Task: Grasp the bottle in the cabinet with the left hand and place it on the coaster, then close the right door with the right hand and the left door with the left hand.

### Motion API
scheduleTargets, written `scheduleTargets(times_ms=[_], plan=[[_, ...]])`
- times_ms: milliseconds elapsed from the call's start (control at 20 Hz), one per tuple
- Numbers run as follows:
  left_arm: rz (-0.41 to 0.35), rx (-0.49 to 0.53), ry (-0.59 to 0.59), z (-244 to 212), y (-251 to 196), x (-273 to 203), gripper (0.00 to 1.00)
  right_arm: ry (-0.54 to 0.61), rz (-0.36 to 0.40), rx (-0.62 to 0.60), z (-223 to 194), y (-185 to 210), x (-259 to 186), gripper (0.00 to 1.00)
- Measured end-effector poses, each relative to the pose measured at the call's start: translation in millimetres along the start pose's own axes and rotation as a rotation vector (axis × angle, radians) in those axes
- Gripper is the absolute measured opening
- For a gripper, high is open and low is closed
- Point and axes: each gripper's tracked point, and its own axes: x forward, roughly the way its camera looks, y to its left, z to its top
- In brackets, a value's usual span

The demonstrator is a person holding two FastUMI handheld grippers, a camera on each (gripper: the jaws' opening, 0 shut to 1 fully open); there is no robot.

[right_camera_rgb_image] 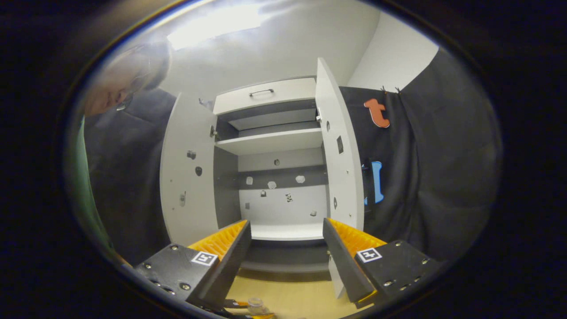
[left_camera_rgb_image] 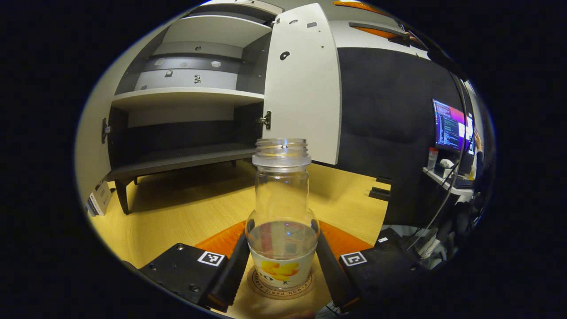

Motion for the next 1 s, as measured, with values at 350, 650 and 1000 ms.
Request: scheduleTargets(times_ms=[350, 650, 1000], plan=[[0.009, 0.029, 0.045, -11, 5, -5, 0.82, 0.033, -0.046, 0.013, -18, -3, -1, 0.94], [0.078, -0.015, 0.065, 14, 13, -12, 0.9, 0.052, -0.071, 0.006, -16, -24, -54, 0.98], [0.211, -0.061, 0.059, 80, 6, -29, 0.91, 0.099, -0.141, 0.048, -17, -72, -128, 0.99]])
